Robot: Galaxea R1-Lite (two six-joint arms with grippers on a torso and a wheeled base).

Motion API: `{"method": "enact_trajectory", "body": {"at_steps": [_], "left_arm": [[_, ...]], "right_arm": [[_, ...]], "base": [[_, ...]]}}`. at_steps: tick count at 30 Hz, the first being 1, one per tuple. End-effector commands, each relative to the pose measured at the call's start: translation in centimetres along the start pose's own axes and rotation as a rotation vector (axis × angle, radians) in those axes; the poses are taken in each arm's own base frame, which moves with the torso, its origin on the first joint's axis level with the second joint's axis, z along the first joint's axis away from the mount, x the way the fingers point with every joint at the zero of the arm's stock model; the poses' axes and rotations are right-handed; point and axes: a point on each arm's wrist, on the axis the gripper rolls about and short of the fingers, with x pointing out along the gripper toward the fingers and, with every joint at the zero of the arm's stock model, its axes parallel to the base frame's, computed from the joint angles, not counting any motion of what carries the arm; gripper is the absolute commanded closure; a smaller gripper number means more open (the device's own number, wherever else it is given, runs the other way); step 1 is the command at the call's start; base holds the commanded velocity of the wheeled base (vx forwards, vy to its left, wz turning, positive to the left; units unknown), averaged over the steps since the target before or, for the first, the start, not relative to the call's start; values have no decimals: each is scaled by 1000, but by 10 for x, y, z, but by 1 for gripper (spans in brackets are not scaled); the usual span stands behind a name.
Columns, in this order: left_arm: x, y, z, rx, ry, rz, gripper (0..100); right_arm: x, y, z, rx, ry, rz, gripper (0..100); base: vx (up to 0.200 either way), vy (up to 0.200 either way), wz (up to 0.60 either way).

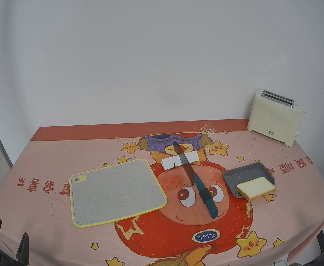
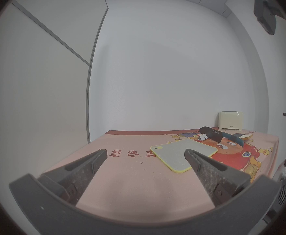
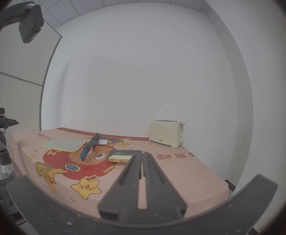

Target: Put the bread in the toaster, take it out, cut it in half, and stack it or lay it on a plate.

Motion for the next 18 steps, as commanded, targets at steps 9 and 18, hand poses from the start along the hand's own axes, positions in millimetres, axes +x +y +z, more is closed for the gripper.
{"method": "enact_trajectory", "body": {"at_steps": [9, 18], "left_arm": [[1, 0, -5, 0, 7, 0, 0], [1, 0, -5, 0, 7, -1, 0]], "right_arm": [[5, 0, 3, 57, 41, 45, 0], [27, 1, 55, 1435, 335, 179, 0]], "base": [[0, 0, 0], [0, 0, 0]]}}
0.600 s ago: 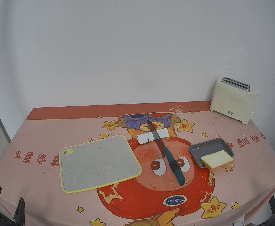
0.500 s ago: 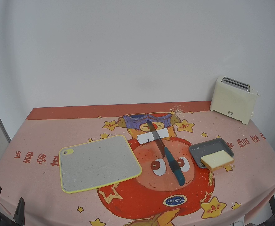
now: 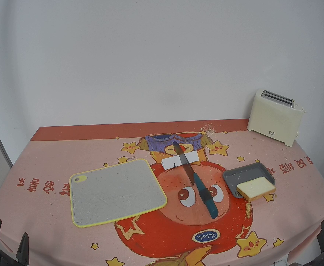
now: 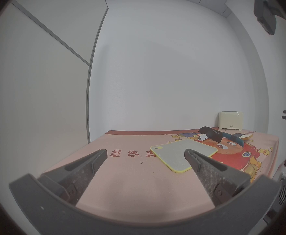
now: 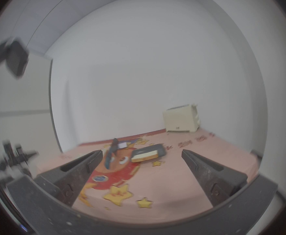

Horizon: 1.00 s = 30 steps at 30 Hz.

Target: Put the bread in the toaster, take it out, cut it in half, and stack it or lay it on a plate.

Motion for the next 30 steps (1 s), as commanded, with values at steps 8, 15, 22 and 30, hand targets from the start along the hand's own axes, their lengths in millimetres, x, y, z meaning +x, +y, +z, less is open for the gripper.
{"method": "enact_trajectory", "body": {"at_steps": [8, 15, 22, 30], "left_arm": [[1, 0, -5, 0, 8, 2, 0], [1, 0, -5, 0, 8, 2, 0], [1, 0, -5, 0, 8, 2, 0], [1, 0, -5, 0, 8, 0, 0]], "right_arm": [[16, 15, 40, 1036, 233, 102, 0], [16, 15, 38, 1034, 236, 99, 0], [22, 11, 33, 1021, 279, 74, 0], [108, -3, 30, 929, 377, -25, 0]], "base": [[0, 0, 0], [0, 0, 0], [0, 0, 0], [0, 0, 0]]}}
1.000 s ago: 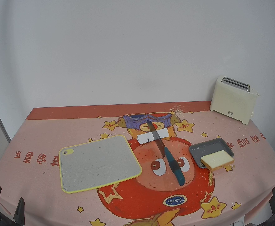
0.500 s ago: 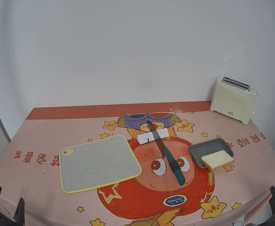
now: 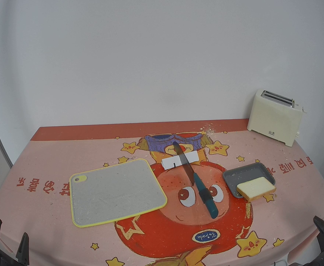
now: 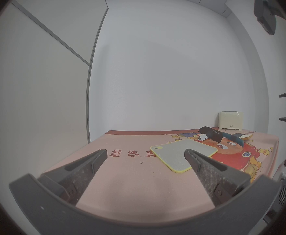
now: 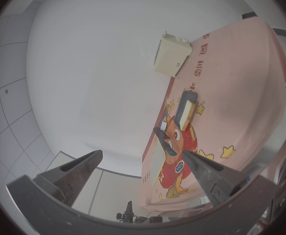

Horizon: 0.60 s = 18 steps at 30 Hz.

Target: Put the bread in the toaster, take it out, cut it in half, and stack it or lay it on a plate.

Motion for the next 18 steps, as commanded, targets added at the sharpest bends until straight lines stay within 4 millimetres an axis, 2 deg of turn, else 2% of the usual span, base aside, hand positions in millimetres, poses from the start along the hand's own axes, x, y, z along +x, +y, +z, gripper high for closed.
{"method": "enact_trajectory", "body": {"at_steps": [1, 3, 4, 5, 6, 7, 8, 10, 18], "left_arm": [[0, 0, -5, -2, 5, 1, 0], [0, 0, -5, 0, 6, 1, 0], [0, 0, -5, 0, 6, 1, 0], [1, 0, -5, 0, 8, 0, 0], [0, 0, -5, -2, 6, 0, 0], [1, 0, -5, 0, 8, 0, 0], [1, 0, -5, -2, 8, 0, 0], [1, 0, -5, 0, 8, 1, 0], [0, 0, -5, 0, 6, 1, 0]], "right_arm": [[82, -27, 26, 44, 83, -245, 0], [98, -40, 29, 68, 111, -320, 0], [99, -41, 29, 70, 114, -325, 0], [113, -48, 32, 82, 133, -361, 0], [114, -49, 32, 83, 133, -362, 0], [128, -57, 35, 86, 147, -390, 0], [133, -62, 36, 87, 148, -397, 0], [134, -72, 32, 78, 165, -404, 0], [150, -83, 32, 77, 234, -419, 0]], "base": [[0, 0, 0], [0, 0, 0], [0, 0, 0], [0, 0, 0], [0, 0, 0], [0, 0, 0], [0, 0, 0], [0, 0, 0], [0, 0, 0]]}}
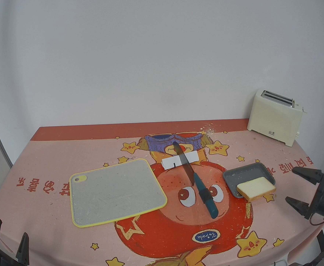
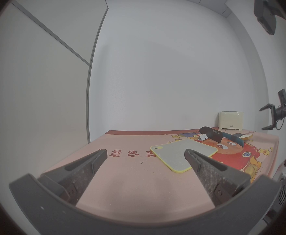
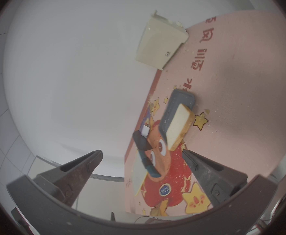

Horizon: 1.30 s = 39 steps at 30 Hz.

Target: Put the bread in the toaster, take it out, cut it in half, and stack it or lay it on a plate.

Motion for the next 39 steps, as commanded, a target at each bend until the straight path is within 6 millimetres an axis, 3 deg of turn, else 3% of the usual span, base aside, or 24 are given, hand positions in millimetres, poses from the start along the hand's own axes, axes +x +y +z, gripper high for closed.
{"method": "enact_trajectory", "body": {"at_steps": [1, 16, 24, 39], "left_arm": [[1, 0, -5, 0, 8, 1, 0], [1, 0, -5, 0, 8, 1, 0], [1, 0, -5, 0, 8, 1, 0], [0, 0, -5, -2, 5, -1, 0]], "right_arm": [[47, -41, 1, 57, 129, -197, 0], [56, -39, 4, 67, 129, -182, 0], [62, -30, 10, 157, 99, -113, 0], [80, -35, 17, 184, 70, -56, 0]], "base": [[0, 0, 0], [0, 0, 0], [0, 0, 0], [0, 0, 0]]}}
